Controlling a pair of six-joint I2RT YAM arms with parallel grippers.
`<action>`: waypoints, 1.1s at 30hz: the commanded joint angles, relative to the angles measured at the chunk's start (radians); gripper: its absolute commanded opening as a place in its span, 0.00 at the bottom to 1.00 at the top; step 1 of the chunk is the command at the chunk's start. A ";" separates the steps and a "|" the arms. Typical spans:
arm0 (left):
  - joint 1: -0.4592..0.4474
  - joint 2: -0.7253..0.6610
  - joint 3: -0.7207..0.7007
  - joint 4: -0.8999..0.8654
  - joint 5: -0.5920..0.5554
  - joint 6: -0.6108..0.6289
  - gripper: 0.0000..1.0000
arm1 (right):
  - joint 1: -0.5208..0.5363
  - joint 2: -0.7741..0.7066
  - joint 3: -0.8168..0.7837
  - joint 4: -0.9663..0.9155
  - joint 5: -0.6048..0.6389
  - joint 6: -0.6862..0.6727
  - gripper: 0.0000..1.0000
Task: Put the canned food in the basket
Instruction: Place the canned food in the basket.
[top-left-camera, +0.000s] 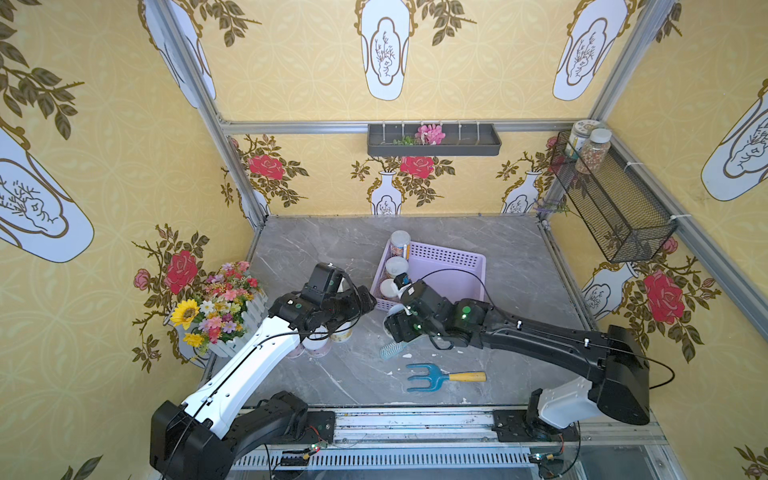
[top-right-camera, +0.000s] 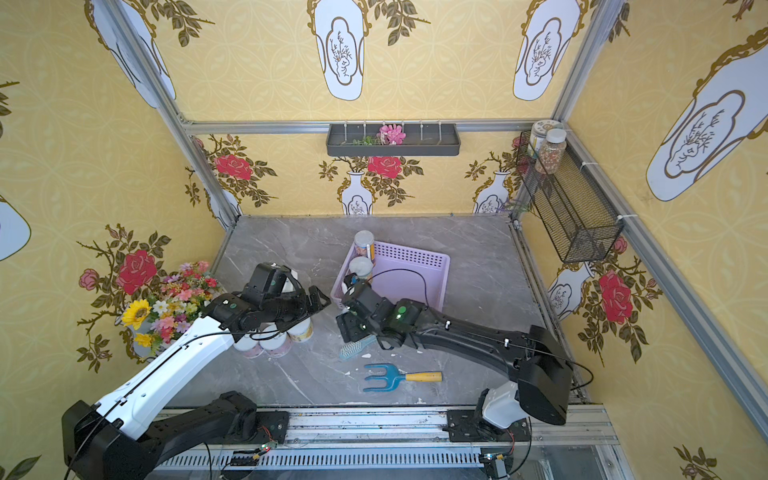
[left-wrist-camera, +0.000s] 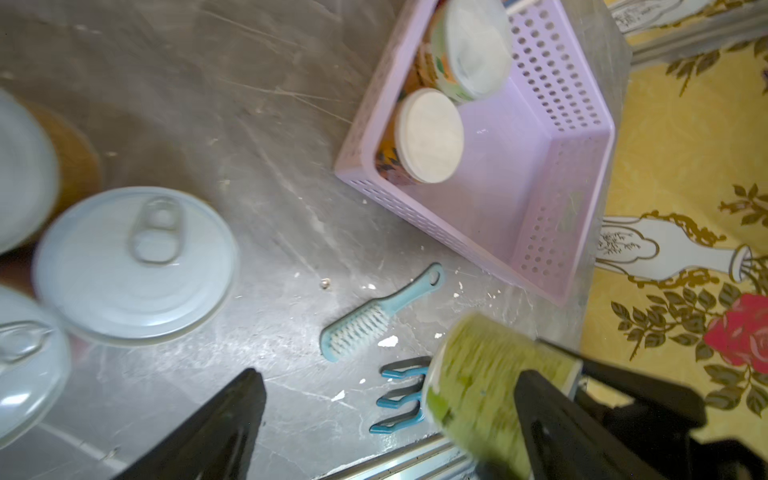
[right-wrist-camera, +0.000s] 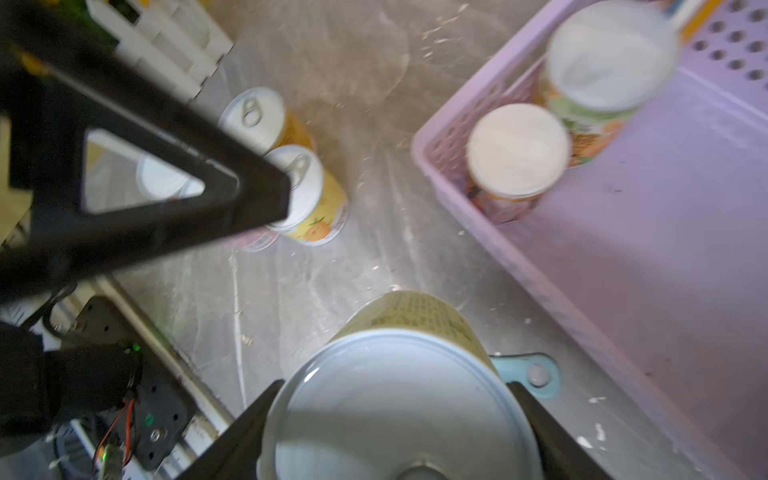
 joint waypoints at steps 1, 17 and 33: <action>-0.072 0.019 -0.014 0.119 -0.042 -0.044 0.99 | -0.081 -0.052 -0.023 0.022 0.008 -0.018 0.64; -0.235 0.055 -0.035 0.327 -0.195 -0.036 1.00 | -0.436 0.141 0.065 0.101 -0.118 -0.147 0.62; -0.235 -0.050 -0.103 0.437 -0.298 0.043 1.00 | -0.506 0.474 0.287 0.244 -0.105 -0.235 0.62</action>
